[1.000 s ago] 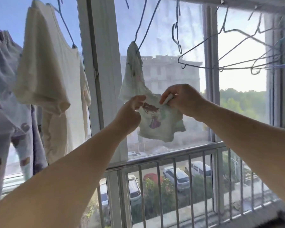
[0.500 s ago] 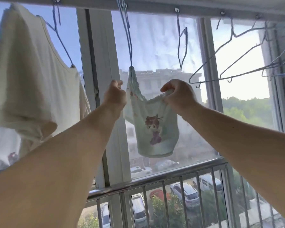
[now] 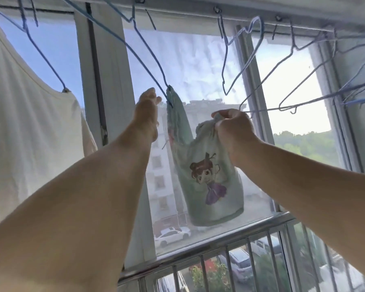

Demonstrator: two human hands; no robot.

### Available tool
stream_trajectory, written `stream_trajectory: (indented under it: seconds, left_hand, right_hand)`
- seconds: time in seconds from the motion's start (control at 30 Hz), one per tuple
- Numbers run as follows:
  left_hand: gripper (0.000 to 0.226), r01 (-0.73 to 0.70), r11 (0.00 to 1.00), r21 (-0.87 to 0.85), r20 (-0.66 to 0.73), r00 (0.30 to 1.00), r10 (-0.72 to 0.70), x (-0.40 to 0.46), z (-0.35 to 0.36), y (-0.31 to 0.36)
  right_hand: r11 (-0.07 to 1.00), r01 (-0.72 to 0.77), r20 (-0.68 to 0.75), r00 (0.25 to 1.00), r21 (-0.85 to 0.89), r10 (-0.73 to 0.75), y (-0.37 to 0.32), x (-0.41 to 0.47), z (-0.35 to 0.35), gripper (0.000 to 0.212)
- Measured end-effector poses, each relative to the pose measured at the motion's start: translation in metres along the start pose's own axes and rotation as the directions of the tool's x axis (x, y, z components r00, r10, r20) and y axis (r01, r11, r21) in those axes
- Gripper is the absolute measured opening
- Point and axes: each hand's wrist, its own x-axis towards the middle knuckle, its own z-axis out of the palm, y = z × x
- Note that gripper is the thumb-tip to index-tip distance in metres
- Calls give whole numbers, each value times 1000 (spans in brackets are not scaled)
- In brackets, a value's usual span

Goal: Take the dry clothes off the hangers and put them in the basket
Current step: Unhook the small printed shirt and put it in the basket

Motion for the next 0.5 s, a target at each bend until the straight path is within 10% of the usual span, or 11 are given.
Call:
stream_trajectory:
  seconds: [0.2,0.5]
  left_hand:
    - [33,122,944,-307,229,972,-52,-5,26,-2]
    - [39,109,949,-295,-47,991,-128,-10,18,-12]
  right_hand:
    - [999,9,44,999,-53,-7,6,-4,-16,20]
    - [996,9,166,986,-91,6,9,-12,-27,22]
